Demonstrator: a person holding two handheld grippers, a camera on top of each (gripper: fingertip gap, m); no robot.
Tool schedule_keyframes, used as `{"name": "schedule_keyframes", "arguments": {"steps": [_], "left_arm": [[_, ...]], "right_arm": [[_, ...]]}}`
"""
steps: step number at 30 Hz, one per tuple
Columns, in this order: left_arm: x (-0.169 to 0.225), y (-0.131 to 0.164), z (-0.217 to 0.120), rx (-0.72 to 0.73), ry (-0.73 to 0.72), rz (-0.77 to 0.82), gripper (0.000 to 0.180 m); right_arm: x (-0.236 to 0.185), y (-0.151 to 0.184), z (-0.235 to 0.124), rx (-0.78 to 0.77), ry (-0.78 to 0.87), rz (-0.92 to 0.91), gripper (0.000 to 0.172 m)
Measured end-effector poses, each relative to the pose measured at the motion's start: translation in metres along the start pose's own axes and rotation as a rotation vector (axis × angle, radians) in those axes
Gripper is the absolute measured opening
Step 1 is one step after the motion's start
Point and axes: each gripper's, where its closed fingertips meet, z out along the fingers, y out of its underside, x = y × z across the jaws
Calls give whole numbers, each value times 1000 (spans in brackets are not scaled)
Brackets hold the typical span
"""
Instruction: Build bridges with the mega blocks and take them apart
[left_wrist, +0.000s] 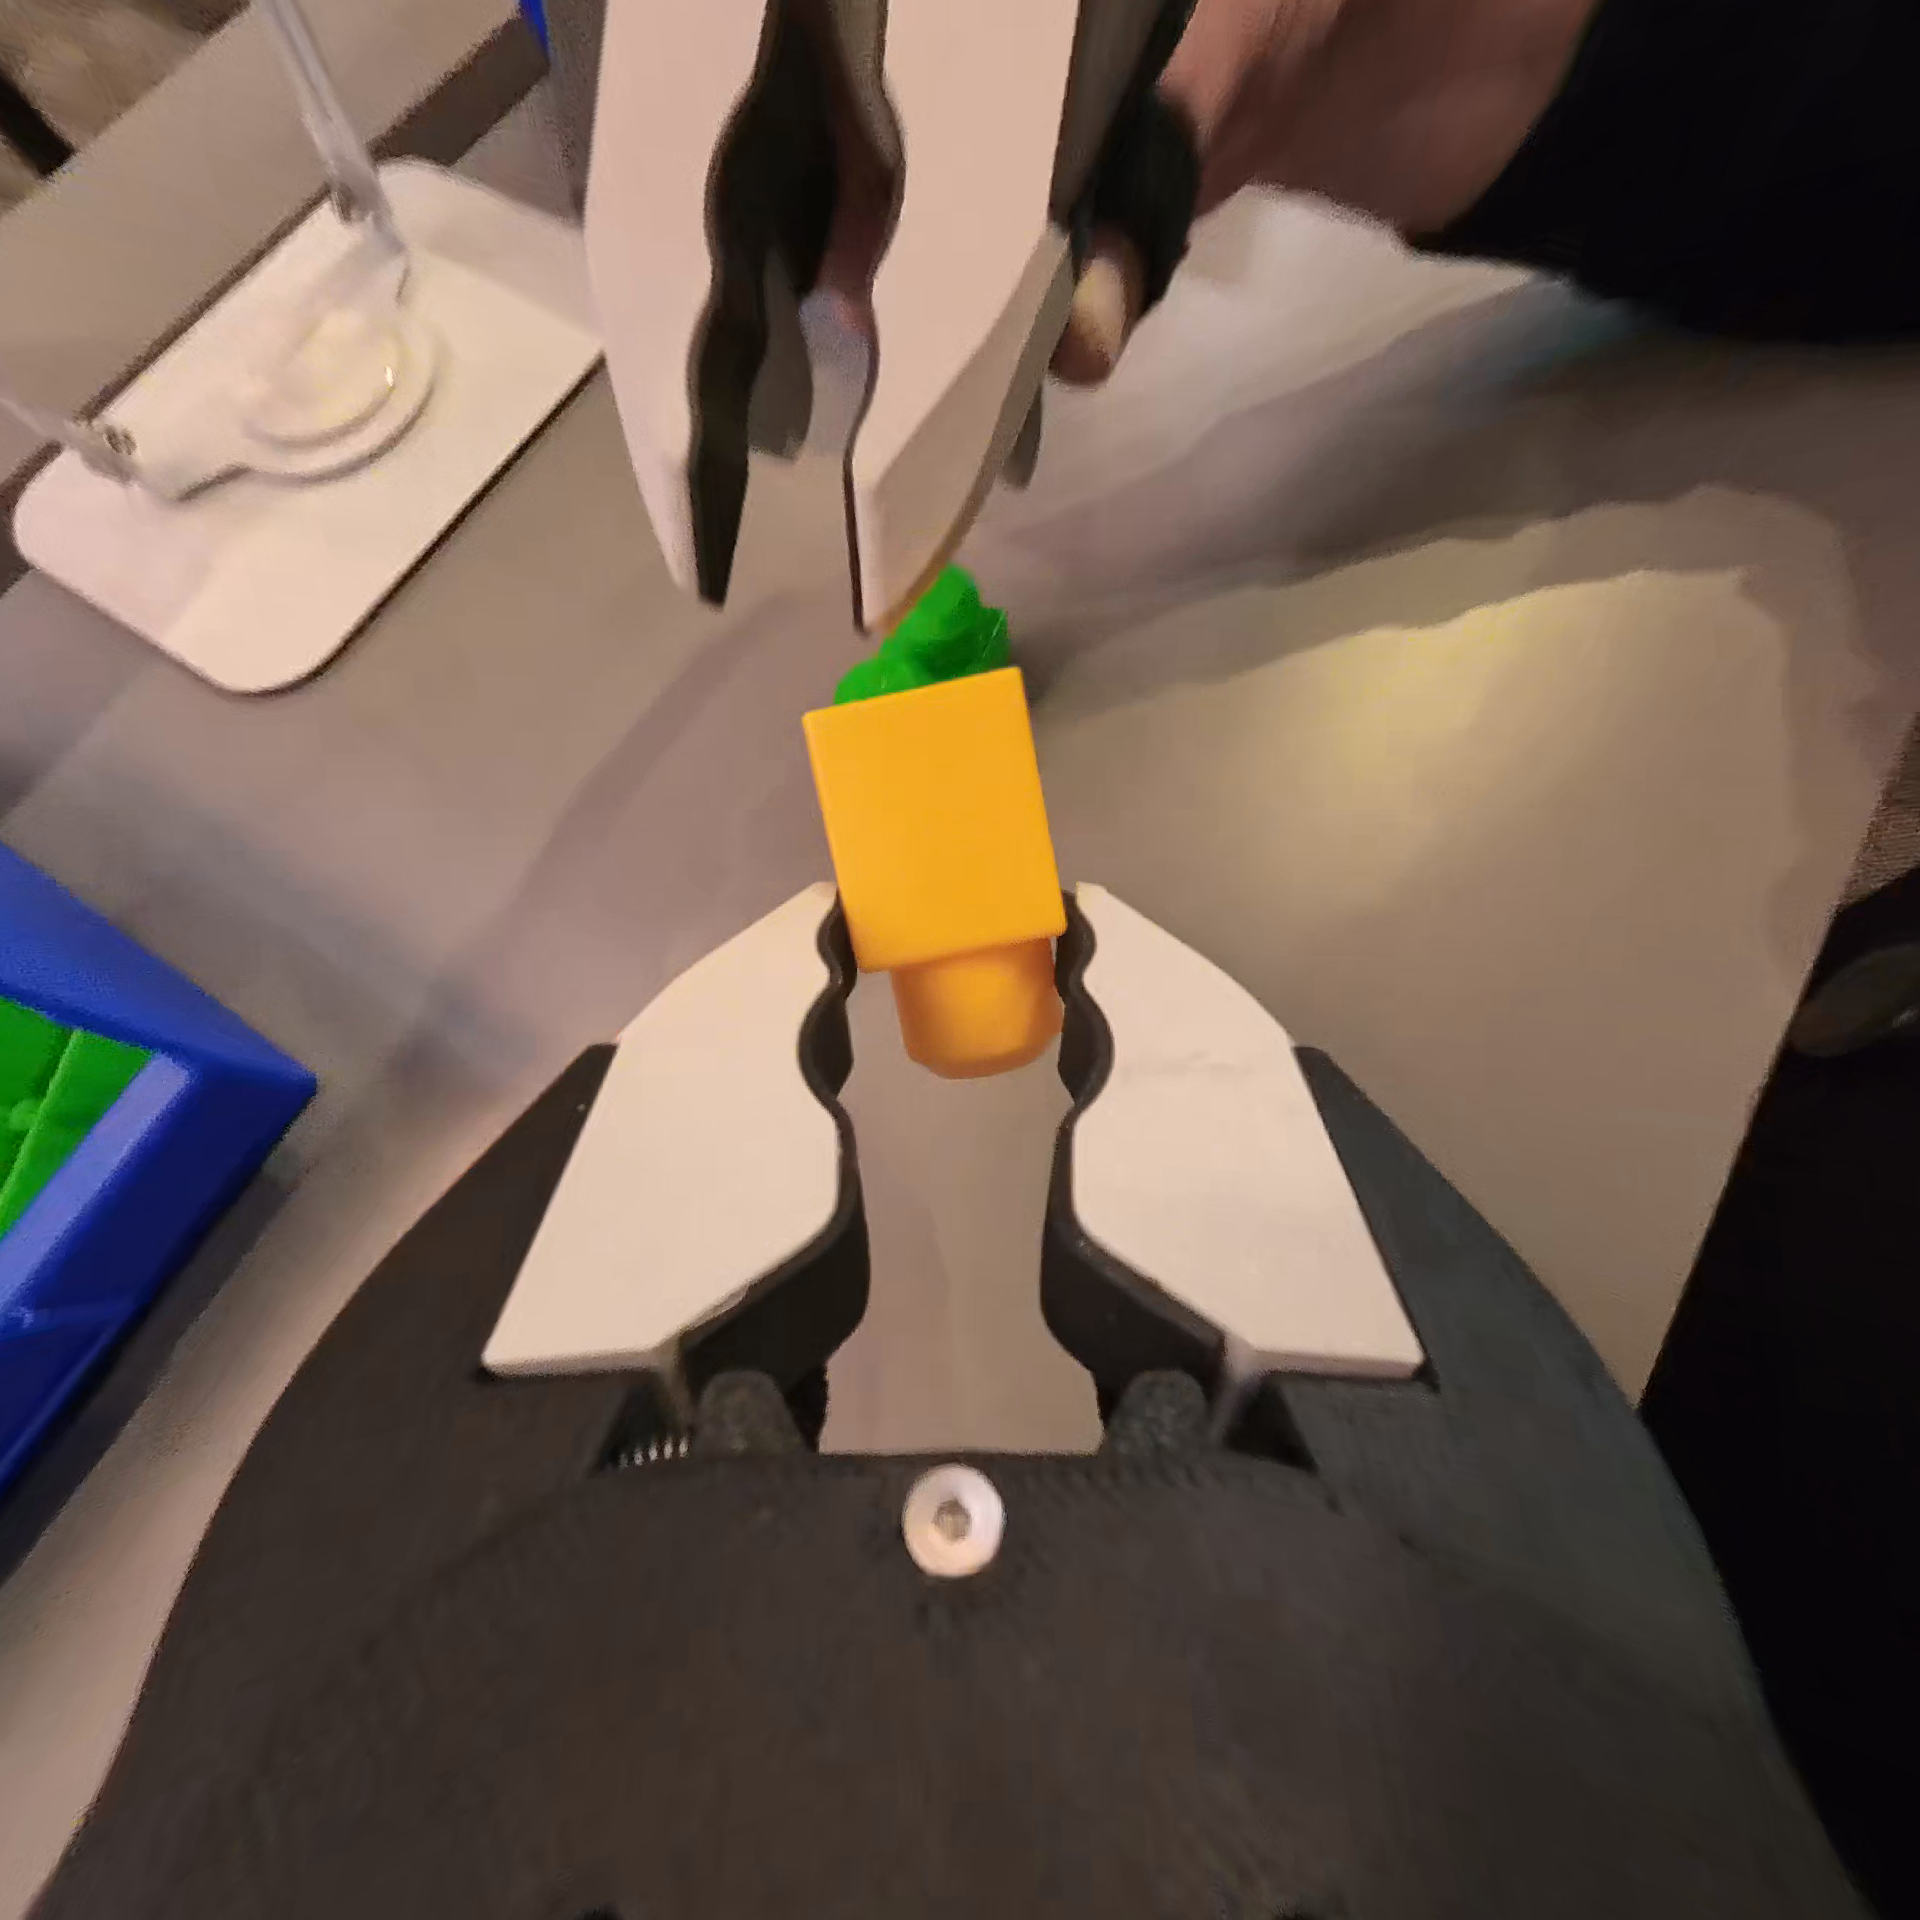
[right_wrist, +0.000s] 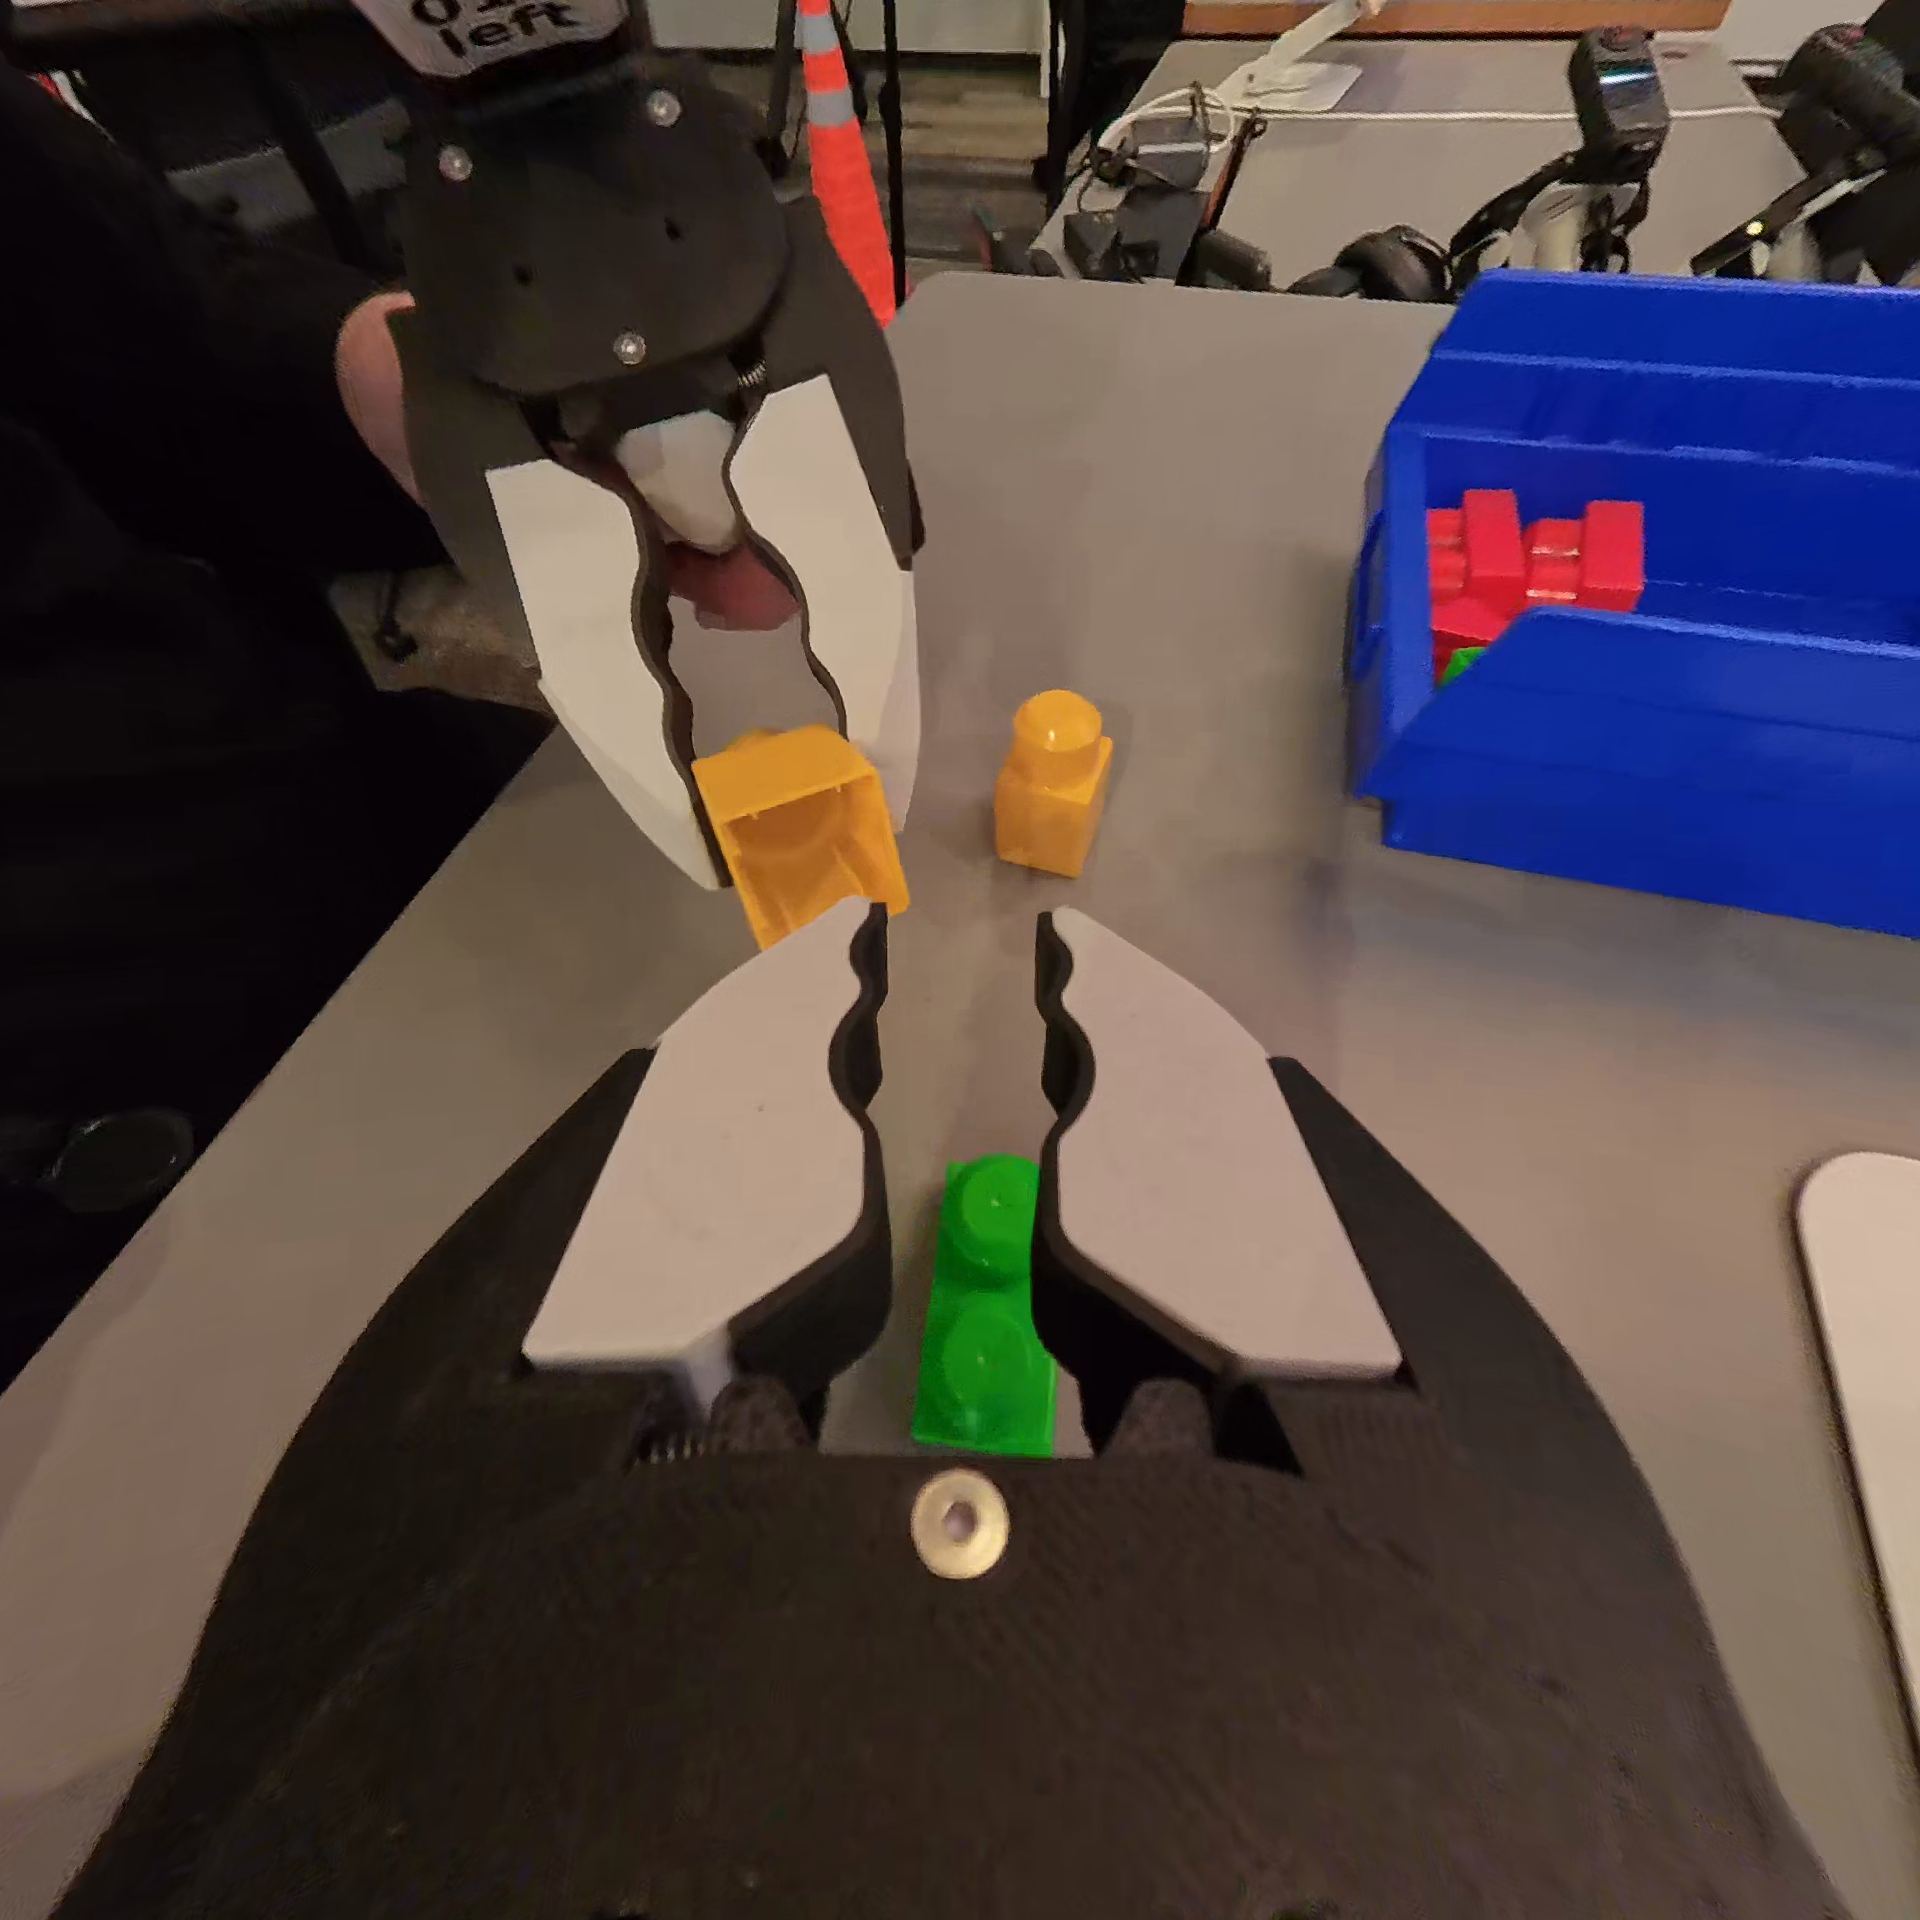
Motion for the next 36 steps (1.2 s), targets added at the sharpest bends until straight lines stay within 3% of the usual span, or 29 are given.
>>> {"name": "schedule_keyframes", "arguments": {"steps": [7, 14, 19, 36], "left_arm": [[8, -7, -4, 15, 47, 35, 36], [13, -9, -4, 31, 98, 27, 36], [15, -11, -6, 34, 107, 46, 36], [10, -45, -32, 282, 171, -34, 41]], "right_arm": [[-15, -7, 11, 20, -41, -32, 12], [-27, -13, 8, 23, -91, -66, 17], [-33, -16, 11, 28, -98, -83, 2], [-35, -54, -4, 258, -105, -25, 1]]}}
